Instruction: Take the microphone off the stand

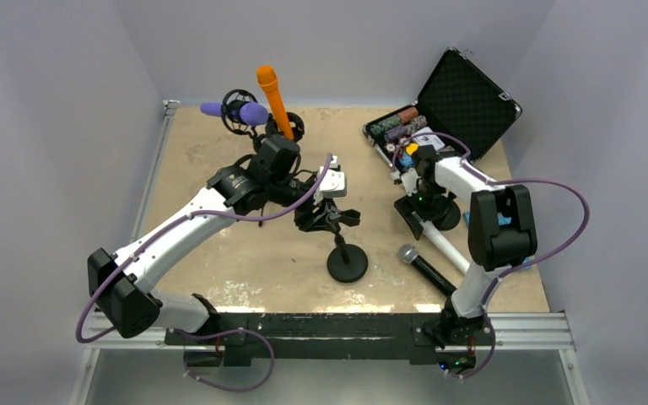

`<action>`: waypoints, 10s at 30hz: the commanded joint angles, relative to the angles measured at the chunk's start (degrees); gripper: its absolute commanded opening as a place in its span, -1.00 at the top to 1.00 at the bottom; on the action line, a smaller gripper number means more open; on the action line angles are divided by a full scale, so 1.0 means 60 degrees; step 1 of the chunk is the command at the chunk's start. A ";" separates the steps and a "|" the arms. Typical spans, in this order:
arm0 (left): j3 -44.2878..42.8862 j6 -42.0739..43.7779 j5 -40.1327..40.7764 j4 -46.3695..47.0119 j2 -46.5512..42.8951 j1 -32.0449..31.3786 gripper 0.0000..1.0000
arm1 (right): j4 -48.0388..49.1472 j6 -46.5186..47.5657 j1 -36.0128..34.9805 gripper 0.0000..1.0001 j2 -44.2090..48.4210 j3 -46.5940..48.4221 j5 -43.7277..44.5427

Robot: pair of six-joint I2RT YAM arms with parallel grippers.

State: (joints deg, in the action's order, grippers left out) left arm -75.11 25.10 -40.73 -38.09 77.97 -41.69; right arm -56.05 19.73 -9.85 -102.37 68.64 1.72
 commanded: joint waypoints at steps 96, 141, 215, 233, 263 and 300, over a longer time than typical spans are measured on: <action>0.1366 -0.1357 0.0327 0.3136 0.0385 -0.0361 1.00 | 0.1740 0.3377 -0.2362 0.61 0.5181 0.0289 -0.9200; 0.2021 -0.2215 0.1867 0.3053 -0.0973 -0.0113 -1.00 | 0.4444 0.1809 0.0266 1.00 0.4961 -0.0096 -0.6571; -0.6041 -0.1004 0.3849 -0.2841 -0.1522 0.1048 -1.00 | 0.0855 0.0574 -0.0675 -0.97 0.4605 0.4746 -0.7696; -0.2924 -0.1193 0.1277 -0.3445 -0.3268 0.6729 -0.87 | 0.4302 -0.2820 -0.2471 -0.67 0.0625 0.9130 -0.8530; 0.5971 -0.2851 -0.0746 1.0908 -0.0684 0.7022 -0.52 | 0.2055 -0.1040 -0.2717 -0.65 0.1527 0.7862 -0.6706; 0.5584 -0.0107 -0.2133 0.8129 -0.0539 0.6202 0.51 | 0.3347 -0.1977 -0.4642 -0.76 -0.0608 1.0403 -0.7419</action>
State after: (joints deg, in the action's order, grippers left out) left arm -40.64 22.65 -52.03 12.05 76.09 -3.95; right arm -43.11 12.62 -35.86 -105.06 127.83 -40.71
